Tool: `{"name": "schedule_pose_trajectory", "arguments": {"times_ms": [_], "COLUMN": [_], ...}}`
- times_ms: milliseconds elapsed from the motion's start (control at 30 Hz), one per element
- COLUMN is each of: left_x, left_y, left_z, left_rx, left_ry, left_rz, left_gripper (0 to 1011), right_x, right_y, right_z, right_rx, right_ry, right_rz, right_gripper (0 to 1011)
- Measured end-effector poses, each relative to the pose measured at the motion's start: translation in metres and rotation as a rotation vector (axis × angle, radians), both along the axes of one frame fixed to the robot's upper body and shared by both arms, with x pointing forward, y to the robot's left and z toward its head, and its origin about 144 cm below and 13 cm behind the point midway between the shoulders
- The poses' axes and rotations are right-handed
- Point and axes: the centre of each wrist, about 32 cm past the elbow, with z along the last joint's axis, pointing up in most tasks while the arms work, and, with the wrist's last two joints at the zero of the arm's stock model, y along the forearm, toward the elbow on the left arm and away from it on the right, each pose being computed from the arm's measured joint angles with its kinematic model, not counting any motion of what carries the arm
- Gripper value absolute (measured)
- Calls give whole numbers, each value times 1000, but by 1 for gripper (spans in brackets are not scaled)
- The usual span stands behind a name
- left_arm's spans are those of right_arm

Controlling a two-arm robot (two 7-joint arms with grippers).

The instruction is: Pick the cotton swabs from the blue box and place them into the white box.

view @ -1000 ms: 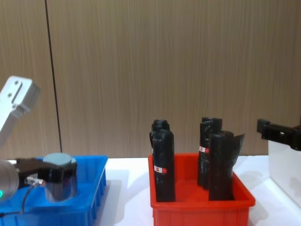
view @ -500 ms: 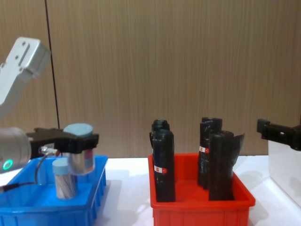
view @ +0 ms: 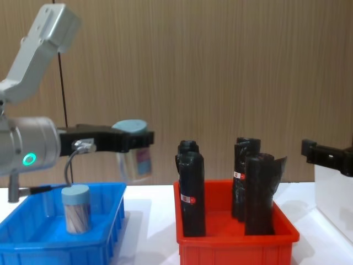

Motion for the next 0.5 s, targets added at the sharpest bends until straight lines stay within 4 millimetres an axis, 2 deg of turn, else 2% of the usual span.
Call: {"name": "schedule_pose_trajectory", "arguments": {"times_ms": [500], "left_x": [16], "left_y": [-22], "left_z": [32], "left_rx": [-34], "left_ry": [72], "left_rz": [-242], "left_gripper": [668], "right_x": [0], "right_y": [0], "right_z": [0], "right_rx": [0], "right_ry": [0], "right_rz": [0], "right_gripper": [1002]}}
